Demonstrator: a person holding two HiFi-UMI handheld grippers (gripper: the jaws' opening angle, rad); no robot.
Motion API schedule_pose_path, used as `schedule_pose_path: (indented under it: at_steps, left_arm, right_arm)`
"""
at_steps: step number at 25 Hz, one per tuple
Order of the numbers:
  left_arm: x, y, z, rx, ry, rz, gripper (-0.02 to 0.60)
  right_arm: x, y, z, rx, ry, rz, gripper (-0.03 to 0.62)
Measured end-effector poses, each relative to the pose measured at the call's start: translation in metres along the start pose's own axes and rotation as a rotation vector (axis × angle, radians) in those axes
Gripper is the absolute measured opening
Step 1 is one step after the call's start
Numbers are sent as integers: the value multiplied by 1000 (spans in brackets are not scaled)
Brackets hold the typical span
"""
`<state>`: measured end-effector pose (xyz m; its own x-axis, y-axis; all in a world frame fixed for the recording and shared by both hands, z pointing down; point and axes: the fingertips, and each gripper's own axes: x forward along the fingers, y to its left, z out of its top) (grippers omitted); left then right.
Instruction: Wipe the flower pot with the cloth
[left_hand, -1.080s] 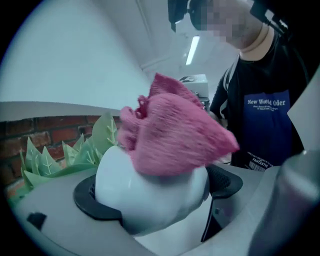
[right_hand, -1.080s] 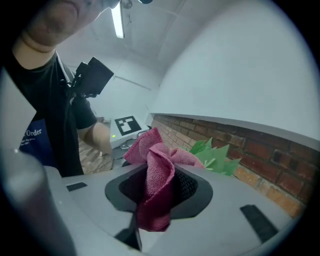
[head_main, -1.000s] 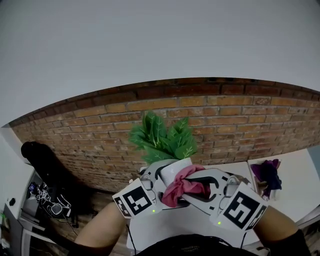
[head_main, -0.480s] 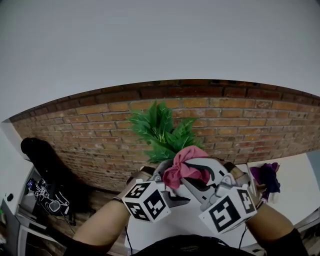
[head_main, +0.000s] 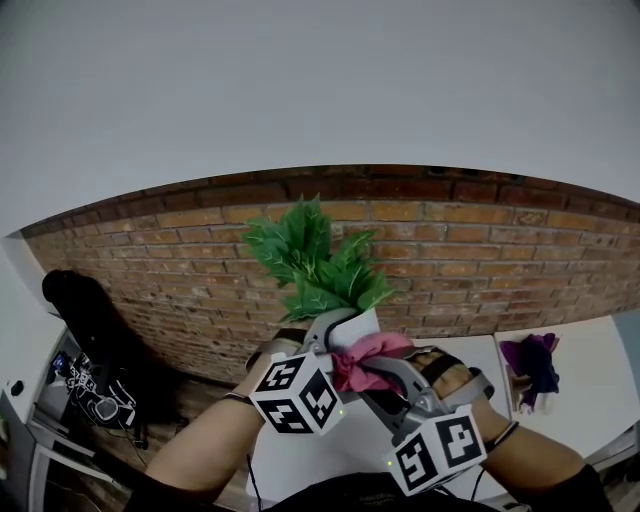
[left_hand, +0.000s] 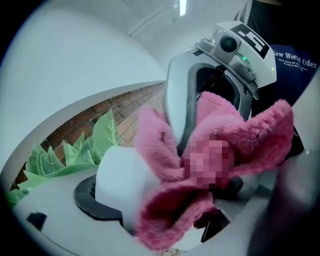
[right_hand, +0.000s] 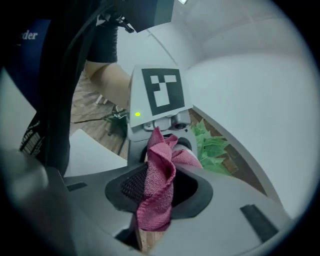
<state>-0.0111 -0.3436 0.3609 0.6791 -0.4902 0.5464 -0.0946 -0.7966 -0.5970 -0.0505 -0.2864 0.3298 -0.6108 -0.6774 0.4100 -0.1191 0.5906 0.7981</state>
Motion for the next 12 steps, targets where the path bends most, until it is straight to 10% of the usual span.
schedule_pose_path:
  at_steps: [6,12]
  left_arm:
    - [-11,12,7,75,-39,22,535]
    - [-35,18,30,195,-217,10,535]
  right_arm:
    - [-14,3,4,119,-78,131,106]
    - [-44,-93,16,328,-331,-143,106]
